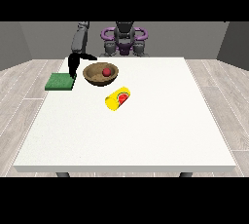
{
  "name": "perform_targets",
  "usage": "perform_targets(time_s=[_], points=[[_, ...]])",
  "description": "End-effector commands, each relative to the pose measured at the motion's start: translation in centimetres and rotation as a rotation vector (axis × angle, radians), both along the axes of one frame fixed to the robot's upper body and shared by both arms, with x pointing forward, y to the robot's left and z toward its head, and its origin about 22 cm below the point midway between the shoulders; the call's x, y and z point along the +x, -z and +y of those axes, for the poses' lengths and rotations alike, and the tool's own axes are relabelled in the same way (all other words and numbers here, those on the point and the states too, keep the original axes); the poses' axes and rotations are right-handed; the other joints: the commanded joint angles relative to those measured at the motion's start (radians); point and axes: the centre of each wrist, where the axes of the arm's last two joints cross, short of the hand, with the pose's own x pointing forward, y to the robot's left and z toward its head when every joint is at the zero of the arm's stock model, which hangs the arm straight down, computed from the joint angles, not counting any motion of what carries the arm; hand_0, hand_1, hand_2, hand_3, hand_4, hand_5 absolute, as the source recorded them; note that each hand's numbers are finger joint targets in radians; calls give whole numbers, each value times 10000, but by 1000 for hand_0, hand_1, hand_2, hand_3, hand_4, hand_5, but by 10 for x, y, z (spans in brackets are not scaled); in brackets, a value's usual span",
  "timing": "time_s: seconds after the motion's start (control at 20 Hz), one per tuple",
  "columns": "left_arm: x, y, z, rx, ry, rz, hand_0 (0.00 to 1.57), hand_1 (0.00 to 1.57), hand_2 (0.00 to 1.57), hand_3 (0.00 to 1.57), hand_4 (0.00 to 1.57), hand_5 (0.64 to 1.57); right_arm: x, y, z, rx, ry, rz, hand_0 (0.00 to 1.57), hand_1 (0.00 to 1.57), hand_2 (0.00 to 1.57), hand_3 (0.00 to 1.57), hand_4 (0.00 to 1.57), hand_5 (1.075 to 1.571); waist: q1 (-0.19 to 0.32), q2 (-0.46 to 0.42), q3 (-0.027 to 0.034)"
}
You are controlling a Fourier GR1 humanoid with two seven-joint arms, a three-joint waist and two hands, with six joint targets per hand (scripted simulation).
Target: Pick the cup and pour the ball into the bowl, then pick the bowl and place it on the pad
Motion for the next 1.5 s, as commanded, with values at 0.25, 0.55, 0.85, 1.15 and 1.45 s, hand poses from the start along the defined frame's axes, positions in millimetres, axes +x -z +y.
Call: perform_targets(time_s=[0.25, 0.55, 0.85, 1.15, 1.45], points=[[-7, -24, 1, -119, 435, -621, 0, 0, 0, 0, 117, 1568, 14, 7, -10, 726, 61, -230, 0, 0, 0, 0, 0, 1569, 271, 744, 3], [-6, -40, -20, -150, 791, -1158, 0, 0, 0, 0, 0, 1568, 4, 22, -21, 585, 426, -522, 0, 0, 0, 0, 0, 1568, 677, 1155, 7], [-13, -68, -12, -231, 786, -1710, 0, 0, 0, 0, 0, 1570, -24, 58, 5, 2933, 722, 1009, 704, 704, 0, 0, 689, 1482, 729, 1660, 30], [-14, -77, -14, -321, 1149, -1780, 0, 0, 0, 0, 0, 1571, -30, 42, -35, 402, 1251, 1923, 1571, 1571, 1571, 1400, 990, 1571, 1198, 1797, -11], [-14, -41, 3, -529, 783, -597, 0, 0, 0, 0, 0, 1571, -20, 5, -64, -196, 1921, 2531, 1571, 1571, 1571, 1533, 1062, 1569, 819, 631, -38]])
